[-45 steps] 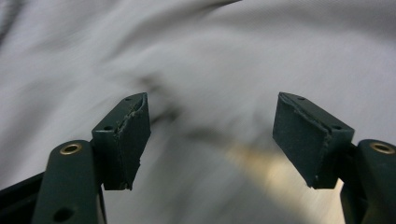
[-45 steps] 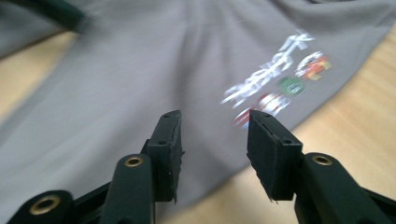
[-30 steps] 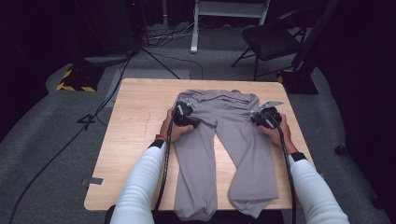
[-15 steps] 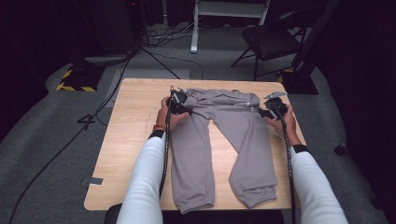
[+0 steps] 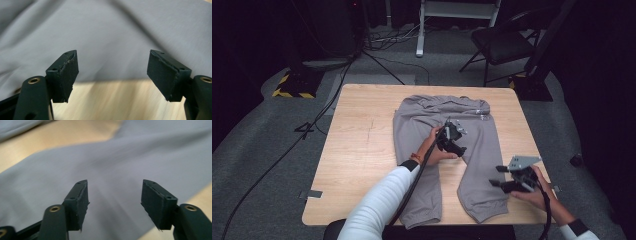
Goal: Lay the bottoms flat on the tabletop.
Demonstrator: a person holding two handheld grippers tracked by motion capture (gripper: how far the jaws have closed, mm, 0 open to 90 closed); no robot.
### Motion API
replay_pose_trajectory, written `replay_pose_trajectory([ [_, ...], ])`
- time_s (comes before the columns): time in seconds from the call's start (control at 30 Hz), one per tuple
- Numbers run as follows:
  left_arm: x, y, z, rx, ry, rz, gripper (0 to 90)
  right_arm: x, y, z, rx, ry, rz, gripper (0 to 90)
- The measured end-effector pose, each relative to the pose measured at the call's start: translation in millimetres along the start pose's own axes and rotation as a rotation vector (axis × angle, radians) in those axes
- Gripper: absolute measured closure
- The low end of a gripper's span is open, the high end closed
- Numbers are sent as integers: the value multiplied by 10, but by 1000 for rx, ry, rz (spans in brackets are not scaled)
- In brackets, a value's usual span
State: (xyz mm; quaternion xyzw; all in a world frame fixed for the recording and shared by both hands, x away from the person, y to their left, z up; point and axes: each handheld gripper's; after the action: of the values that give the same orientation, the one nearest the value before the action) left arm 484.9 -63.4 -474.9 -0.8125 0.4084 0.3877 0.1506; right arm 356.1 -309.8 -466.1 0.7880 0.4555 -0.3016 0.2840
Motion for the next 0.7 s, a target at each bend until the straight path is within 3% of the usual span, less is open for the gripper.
replay_pose_trajectory([
  [0.13,198,70,-14,12,-42,-37,277,-64,-375,91,-55,-5,-60,364],
  [0.2,207,45,-11,-15,-38,-27,278,-82,-512,127,-81,-11,-70,356],
  [0.3,158,-1,11,24,-47,-52,278,-54,-604,180,-82,-36,-76,355],
  [0.5,9,-282,141,-22,-55,-81,277,-124,-716,250,-59,-31,-109,353],
  [0.6,-61,-376,192,-33,-71,-92,274,-193,-853,268,-80,-45,-110,328],
  [0.67,-119,-399,234,-29,-75,-90,260,-211,-1010,278,-123,-94,-105,279],
  [0.7,-158,-403,254,-29,-69,-79,255,-248,-1092,277,-129,-93,-119,318],
])
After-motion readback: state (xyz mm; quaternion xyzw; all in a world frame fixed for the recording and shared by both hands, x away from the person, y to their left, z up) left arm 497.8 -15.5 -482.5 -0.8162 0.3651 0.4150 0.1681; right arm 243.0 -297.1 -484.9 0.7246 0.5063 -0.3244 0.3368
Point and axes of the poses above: each handheld gripper's, and its own axes: x roughly forward along the jaws, z roughly out of its underside, y roughly to its right, and after that the axes turned 10 degrees about -x, right-handed
